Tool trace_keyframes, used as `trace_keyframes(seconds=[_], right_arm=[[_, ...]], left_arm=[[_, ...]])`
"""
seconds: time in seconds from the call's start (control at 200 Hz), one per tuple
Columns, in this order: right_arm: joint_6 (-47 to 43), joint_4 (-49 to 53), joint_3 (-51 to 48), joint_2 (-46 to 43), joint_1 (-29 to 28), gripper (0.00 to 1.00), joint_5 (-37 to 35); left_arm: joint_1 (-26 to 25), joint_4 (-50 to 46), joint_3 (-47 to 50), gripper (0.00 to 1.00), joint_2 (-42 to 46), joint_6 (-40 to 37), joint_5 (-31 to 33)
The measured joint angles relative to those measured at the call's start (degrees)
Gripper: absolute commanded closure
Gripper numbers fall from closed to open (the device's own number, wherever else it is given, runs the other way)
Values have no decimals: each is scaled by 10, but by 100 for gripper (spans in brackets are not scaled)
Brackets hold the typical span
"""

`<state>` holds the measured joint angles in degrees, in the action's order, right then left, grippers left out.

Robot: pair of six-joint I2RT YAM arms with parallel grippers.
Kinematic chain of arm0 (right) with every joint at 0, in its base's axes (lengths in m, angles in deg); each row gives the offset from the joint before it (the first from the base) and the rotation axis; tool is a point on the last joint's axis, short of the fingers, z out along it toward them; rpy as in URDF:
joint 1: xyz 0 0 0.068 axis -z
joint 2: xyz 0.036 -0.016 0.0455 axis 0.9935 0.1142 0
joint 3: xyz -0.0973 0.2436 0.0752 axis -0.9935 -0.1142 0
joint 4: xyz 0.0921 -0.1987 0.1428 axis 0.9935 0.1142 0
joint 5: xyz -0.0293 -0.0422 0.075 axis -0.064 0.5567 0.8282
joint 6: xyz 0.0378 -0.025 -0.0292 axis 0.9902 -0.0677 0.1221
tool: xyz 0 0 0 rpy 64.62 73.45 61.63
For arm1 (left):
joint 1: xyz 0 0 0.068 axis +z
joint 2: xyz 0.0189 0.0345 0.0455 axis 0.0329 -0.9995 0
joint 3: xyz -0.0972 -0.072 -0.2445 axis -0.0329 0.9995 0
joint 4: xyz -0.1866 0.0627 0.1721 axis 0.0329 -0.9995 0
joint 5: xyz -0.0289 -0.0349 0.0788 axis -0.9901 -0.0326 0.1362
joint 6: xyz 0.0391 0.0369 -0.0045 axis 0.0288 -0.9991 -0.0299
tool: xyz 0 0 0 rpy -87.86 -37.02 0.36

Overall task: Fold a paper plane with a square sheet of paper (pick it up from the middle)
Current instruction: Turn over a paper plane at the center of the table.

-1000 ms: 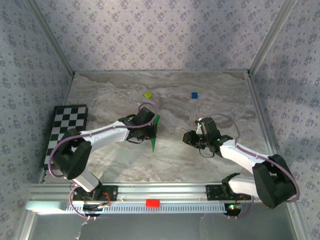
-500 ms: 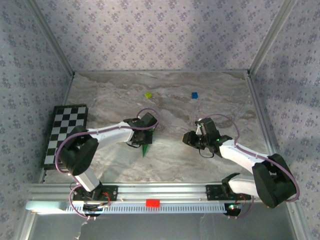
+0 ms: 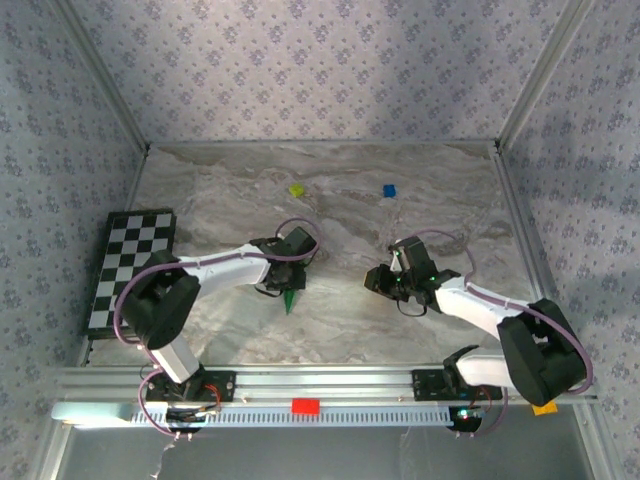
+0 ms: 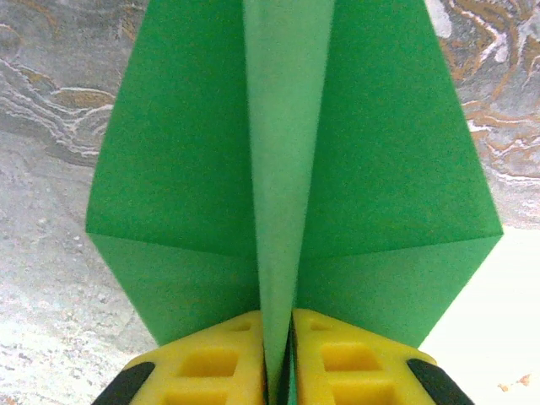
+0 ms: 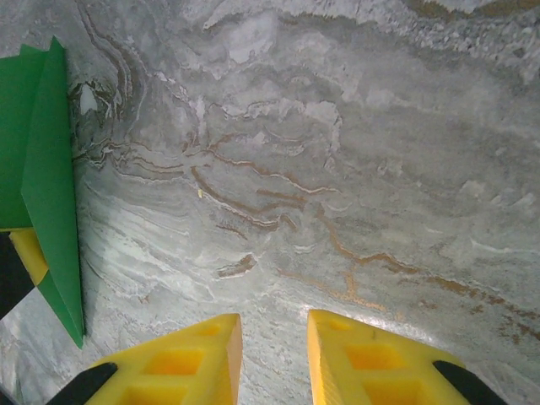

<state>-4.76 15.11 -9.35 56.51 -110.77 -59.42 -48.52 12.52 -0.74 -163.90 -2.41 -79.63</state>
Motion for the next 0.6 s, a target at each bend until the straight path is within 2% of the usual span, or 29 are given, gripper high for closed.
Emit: trace_keyframes(seconds=[0.6], right_arm=[[0, -2, 5, 5, -5, 72, 2]], left_arm=[[-10, -2, -23, 77, -43, 0, 13]])
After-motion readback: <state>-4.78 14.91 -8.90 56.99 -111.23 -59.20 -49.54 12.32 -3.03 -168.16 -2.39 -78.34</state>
